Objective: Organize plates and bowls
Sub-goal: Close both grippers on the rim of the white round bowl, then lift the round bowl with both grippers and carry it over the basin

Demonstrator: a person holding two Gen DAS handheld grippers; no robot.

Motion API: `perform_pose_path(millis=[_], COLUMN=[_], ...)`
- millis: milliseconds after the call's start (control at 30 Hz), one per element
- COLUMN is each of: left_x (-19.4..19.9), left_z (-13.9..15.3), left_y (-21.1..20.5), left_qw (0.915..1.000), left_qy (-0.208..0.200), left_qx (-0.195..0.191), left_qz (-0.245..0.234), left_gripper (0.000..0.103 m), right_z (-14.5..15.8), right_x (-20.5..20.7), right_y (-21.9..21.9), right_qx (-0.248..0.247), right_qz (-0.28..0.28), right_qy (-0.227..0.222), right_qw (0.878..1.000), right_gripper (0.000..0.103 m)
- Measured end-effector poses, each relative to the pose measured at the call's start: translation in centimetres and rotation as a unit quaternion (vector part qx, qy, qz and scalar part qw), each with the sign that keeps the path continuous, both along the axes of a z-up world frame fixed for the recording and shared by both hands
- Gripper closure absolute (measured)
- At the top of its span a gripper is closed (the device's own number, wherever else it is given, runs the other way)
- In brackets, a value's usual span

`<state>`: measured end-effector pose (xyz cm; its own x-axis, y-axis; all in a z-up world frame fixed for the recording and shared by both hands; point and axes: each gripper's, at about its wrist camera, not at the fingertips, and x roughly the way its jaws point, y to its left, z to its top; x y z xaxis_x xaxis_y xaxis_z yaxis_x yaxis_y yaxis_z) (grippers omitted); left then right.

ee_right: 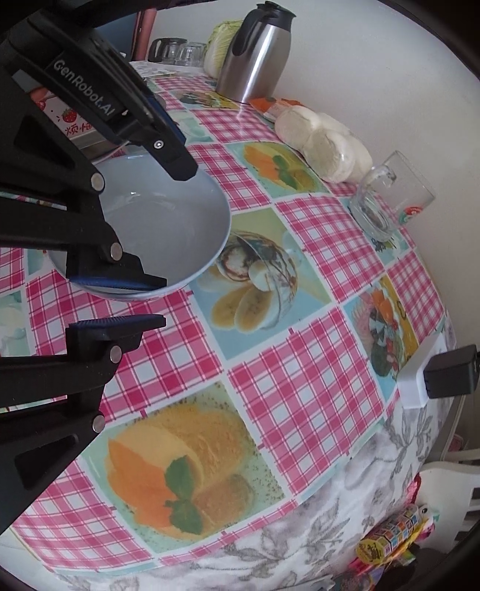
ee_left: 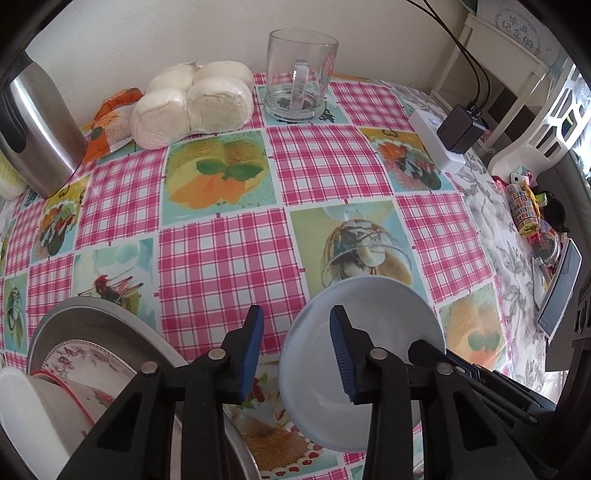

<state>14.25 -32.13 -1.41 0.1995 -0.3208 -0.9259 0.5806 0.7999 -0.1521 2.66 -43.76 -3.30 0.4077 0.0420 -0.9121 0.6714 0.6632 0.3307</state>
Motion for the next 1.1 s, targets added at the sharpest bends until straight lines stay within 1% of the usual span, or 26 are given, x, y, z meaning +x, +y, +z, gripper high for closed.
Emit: perform_pose_path(millis=[267,433,533,733,900,1100], left_x=[-0.4,-0.5,-0.5,-0.6,-0.6,-0.5], left_z=[-2.0,-2.5,-2.8,-2.8,-2.8,-2.7], left_y=[-0.5,-0.5,-0.5,-0.5,-0.5,-0.5], left_qw=[0.9997,0.9997,0.9997,0.9998,0.9998,0.9998], left_qy=[0.011,0.013,0.015,0.008,0.006,0.011], left_qx=[0.019,0.020,0.018,0.018,0.019,0.019], left_qz=[-0.005,-0.004,-0.005,-0.008,-0.009,-0.005], left_gripper=[0.084,0.084,0.083,0.082,0.082,0.083], right_z=[-0.6,-1.0,-1.2,-1.5,-2.2,-2.1], right_x=[0.0,0.3,0.4,0.6,0.8,0.9], right_y=[-0.1,0.1,0.1,0.3,0.5,0.7], right_qx=[0.006,0.005,0.007,0.008,0.032,0.030], right_qz=[-0.002,0.000,0.000,0.003,0.006,0.004], right_qy=[0.006,0.009,0.008,0.008,0.002,0.007], right_qw=[1.000,1.000,1.000,1.000,0.999,1.000], right_gripper=[0.089,0.089,0.089,0.089,0.089,0.089])
